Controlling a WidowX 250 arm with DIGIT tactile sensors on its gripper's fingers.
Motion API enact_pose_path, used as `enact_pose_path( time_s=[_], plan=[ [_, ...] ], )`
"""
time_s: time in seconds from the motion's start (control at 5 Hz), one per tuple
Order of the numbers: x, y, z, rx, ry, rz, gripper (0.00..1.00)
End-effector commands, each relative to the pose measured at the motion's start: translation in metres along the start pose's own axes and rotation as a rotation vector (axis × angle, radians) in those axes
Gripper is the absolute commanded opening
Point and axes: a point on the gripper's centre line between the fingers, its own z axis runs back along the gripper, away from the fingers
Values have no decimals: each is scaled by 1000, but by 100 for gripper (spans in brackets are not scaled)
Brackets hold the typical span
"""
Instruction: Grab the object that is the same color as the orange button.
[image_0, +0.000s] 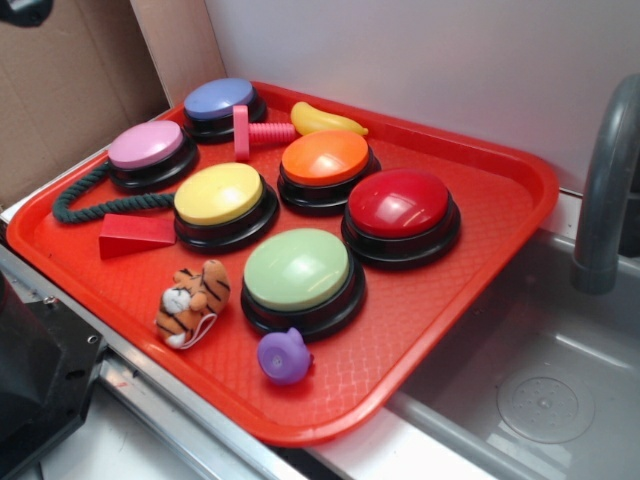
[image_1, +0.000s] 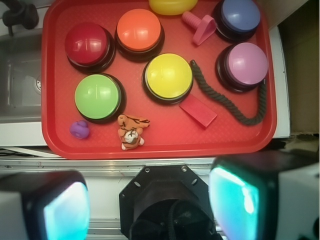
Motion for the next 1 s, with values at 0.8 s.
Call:
enact_pose_path(
  time_s=[0.8],
  plan=[
    [18, -36, -109, 2, -75, -22, 100]
  ],
)
